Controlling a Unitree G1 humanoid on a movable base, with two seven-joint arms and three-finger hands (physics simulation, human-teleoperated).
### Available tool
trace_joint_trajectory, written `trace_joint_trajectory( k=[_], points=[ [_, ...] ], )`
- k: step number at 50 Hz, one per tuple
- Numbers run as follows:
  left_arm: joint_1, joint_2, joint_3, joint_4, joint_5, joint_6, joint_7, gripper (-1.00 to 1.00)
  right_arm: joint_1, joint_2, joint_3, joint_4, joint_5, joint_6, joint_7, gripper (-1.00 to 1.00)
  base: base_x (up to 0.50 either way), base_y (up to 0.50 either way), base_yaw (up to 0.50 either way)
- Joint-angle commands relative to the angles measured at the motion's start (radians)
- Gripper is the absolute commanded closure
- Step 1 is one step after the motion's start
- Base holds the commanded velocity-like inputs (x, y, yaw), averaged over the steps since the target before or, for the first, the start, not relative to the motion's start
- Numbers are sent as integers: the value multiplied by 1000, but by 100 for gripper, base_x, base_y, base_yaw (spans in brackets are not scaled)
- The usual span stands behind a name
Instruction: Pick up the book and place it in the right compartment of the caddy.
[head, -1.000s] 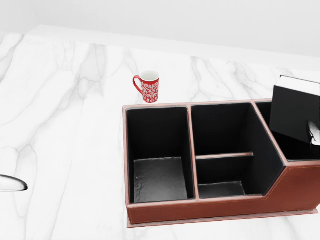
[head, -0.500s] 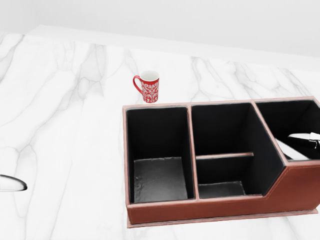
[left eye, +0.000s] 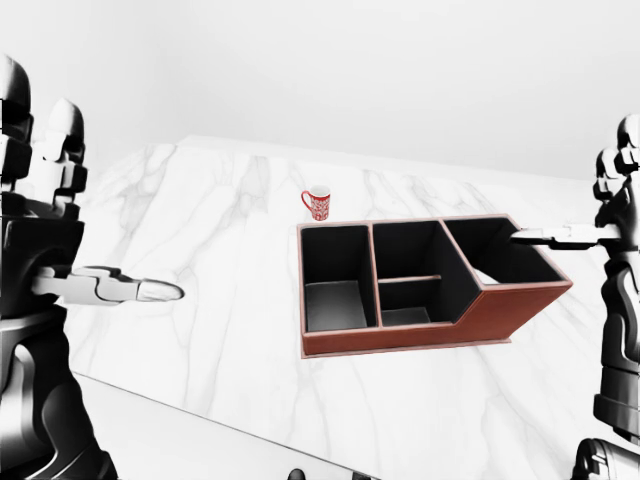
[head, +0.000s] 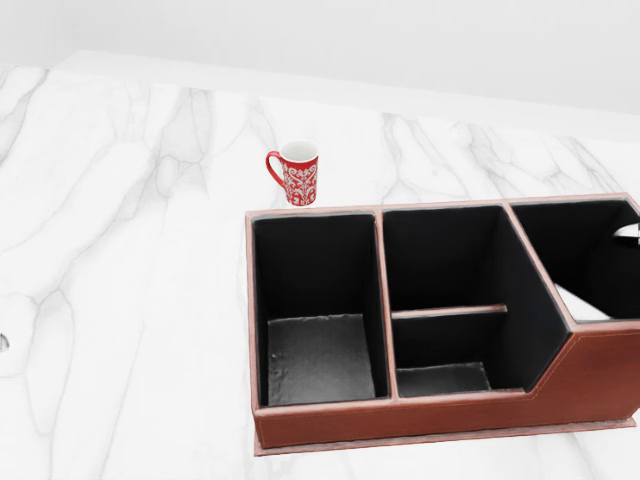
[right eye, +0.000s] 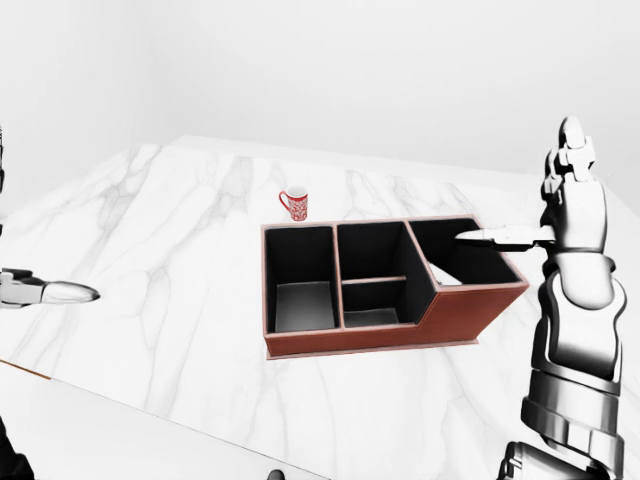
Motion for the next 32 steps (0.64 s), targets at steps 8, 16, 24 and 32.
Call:
trace_joint_trajectory(
  k=[8, 16, 24, 32],
  points=[
    [-288, 401, 188, -17, -496, 0, 389, -100, -196, -250, -123, -559, 74, 0, 36, -100, 0, 0, 0],
    [-260, 576, 207, 3, -673, 0, 516, -100, -339, -437, -196, -678, 270, 0, -30, -100, 0, 0, 0],
    [-193, 639, 264, -11, -793, 0, 590, -100, -349, -597, -229, -684, 520, 0, -184, -100, 0, 0, 0],
    [-169, 600, 251, -33, -781, 0, 588, -100, -236, -711, -293, -682, 730, 0, -334, -100, 0, 0, 0]
  ],
)
